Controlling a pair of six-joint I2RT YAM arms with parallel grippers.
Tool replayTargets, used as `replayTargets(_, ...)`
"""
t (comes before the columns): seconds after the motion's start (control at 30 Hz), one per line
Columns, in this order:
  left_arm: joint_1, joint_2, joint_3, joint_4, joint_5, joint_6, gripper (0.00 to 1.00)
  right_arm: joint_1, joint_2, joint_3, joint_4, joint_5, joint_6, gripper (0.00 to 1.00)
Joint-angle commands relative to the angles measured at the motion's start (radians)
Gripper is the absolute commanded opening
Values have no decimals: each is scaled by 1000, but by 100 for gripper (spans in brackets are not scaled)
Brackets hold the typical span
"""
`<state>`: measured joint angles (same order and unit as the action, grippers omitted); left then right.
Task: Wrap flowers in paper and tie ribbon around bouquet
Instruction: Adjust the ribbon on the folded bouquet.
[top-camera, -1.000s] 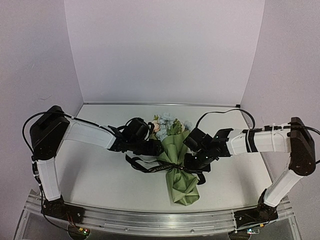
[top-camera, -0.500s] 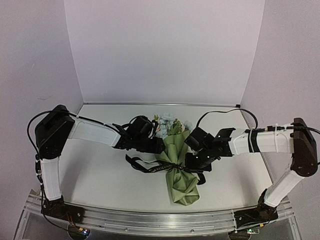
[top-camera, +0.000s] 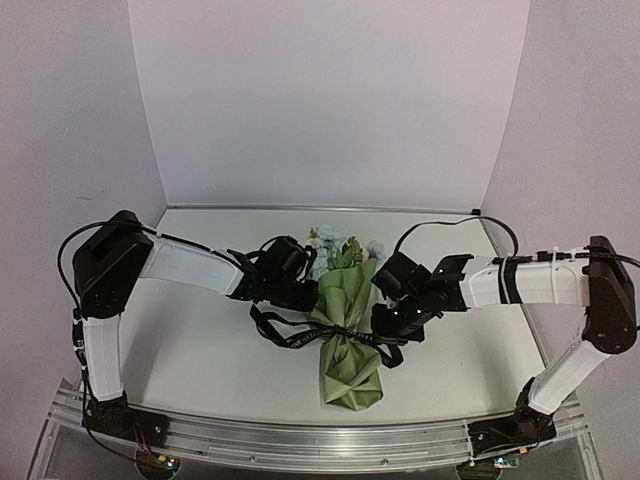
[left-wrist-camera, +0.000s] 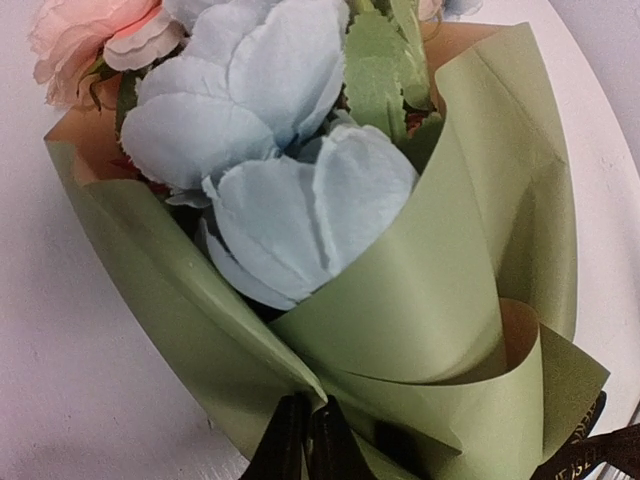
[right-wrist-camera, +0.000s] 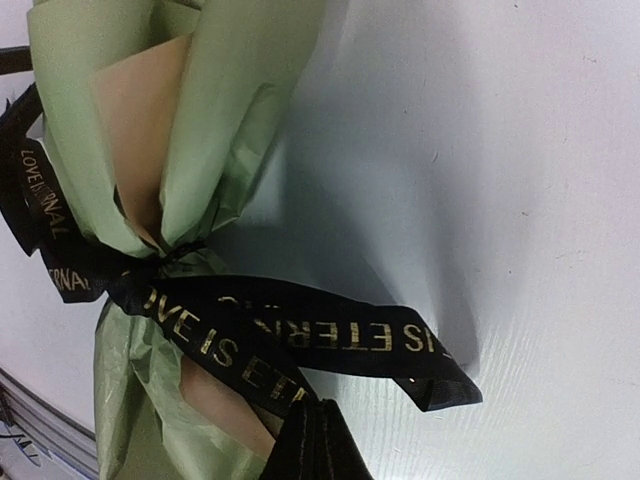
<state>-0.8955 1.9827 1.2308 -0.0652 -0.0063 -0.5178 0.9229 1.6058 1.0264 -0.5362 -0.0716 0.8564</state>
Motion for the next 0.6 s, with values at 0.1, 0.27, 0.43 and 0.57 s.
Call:
replayTargets(0.1,10,-58,25,-41,-21,102,0,-66,-39,-6,-11,-51,-12,0)
replayTargets(0.27,12,-70,9,-47,-16,133,0,-110,-58,-28,-12,-66,-28,0)
replayTargets(0.43,13,-82,-2,-54,-11,163,0,-165,-83,-65,-13,-84,-59,0)
replayTargets(0.57,13,-88,-8,-60,-7,185,0,-211,-97,-92,-14,-93,-80,0)
